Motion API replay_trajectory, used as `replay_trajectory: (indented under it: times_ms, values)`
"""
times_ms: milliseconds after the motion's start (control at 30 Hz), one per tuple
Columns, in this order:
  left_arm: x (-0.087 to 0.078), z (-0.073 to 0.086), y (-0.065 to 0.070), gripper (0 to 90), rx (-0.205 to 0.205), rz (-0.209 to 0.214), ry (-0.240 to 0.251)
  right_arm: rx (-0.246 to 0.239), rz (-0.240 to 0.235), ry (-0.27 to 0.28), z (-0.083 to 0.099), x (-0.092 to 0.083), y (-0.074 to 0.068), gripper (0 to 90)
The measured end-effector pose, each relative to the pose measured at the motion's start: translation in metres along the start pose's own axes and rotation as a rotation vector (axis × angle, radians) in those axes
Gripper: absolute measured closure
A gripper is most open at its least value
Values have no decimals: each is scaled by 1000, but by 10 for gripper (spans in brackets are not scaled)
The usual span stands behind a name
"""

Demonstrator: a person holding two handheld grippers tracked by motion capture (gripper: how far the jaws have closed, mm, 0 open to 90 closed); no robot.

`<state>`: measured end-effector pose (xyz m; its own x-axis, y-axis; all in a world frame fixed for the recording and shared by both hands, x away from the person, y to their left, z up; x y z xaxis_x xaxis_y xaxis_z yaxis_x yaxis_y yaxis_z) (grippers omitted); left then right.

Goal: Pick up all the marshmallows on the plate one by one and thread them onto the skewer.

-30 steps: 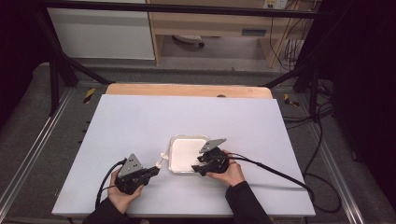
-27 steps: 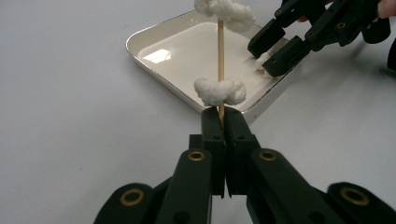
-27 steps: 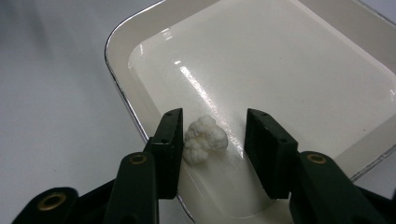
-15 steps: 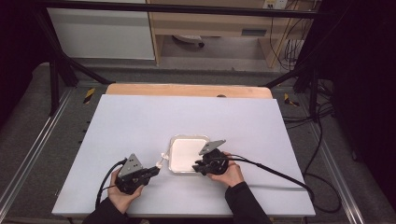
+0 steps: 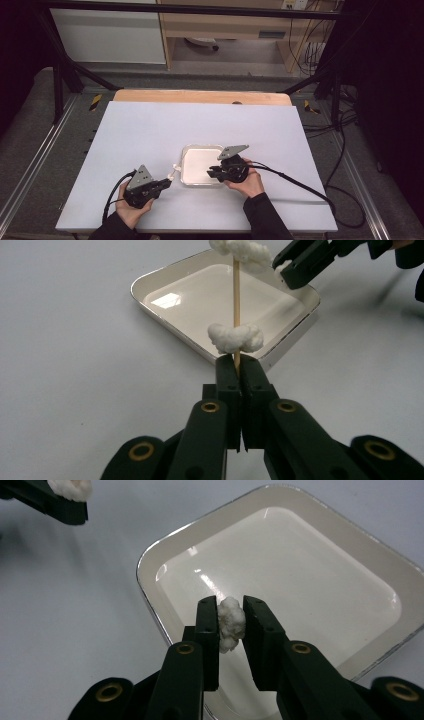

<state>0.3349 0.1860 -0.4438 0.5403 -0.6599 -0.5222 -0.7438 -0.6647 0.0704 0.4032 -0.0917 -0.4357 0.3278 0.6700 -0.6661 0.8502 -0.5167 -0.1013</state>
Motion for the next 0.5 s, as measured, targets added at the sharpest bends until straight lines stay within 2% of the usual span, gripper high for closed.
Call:
replay_trajectory:
  times_ms: [167,500]
  values:
    - [1,0,1,886,4,4,-3,15,-4,60,-8,-14,2,782]
    - [3,0,2,885,5,14,-3,86,-37,178,-21,-35,7,781]
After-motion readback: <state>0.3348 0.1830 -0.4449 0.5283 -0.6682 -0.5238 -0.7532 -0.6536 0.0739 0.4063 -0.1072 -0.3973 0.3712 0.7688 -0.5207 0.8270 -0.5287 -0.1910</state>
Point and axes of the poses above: each handheld gripper's, and its own axes: x roughly forward along the jaws, z roughly out of its underside, y roughly to its right, the point moved 2 cm from there along x, roughly forward along the jaws, and after that the axes turned 1 degree about -x, right-handed, at the moved point
